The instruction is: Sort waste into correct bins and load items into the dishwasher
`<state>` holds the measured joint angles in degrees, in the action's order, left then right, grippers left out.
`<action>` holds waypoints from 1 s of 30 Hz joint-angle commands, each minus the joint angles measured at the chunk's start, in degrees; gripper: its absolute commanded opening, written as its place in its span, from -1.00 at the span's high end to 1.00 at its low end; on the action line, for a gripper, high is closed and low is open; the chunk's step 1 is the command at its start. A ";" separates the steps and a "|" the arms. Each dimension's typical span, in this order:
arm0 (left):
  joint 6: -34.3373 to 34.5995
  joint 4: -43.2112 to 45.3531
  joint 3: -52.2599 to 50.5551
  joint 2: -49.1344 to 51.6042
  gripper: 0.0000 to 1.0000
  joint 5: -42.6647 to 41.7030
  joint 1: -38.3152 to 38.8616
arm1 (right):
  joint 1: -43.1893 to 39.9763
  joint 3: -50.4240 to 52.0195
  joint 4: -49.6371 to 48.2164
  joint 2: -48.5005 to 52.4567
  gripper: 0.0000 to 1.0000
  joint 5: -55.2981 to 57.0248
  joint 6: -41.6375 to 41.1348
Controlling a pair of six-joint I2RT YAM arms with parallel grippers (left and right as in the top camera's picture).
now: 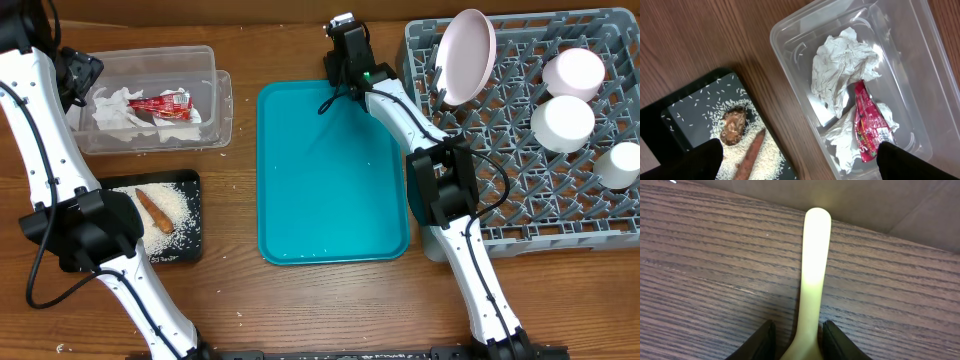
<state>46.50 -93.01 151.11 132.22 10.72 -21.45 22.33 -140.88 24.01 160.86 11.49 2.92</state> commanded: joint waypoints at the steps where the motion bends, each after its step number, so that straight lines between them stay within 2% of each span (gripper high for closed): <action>1: -0.22 0.09 0.00 -0.22 -1.00 -0.02 0.26 | 0.00 -0.90 -0.31 0.94 0.40 1.88 -1.66; 11: -0.22 0.09 0.00 -0.22 -1.00 -0.02 0.26 | -0.02 -2.82 1.05 0.52 0.56 2.60 -3.82; 24: -0.22 0.09 0.00 -0.22 -1.00 -0.02 0.24 | -0.96 -5.92 4.48 0.42 0.61 0.22 -7.58; 25: -0.22 0.09 0.00 -0.22 -1.00 -0.02 0.24 | -1.03 -6.10 4.66 0.31 0.60 -0.22 -7.65; 28: -0.22 0.09 0.00 -0.22 -1.00 -0.02 0.26 | -1.18 -6.21 4.37 0.31 0.30 -1.07 -7.63; 30: -0.22 0.09 0.00 -0.22 -1.00 -0.02 0.26 | -1.18 -6.19 4.37 0.31 0.20 -1.09 -7.63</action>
<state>46.50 -93.01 151.11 132.22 10.72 -21.45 21.50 -145.18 28.53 160.83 11.25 -4.29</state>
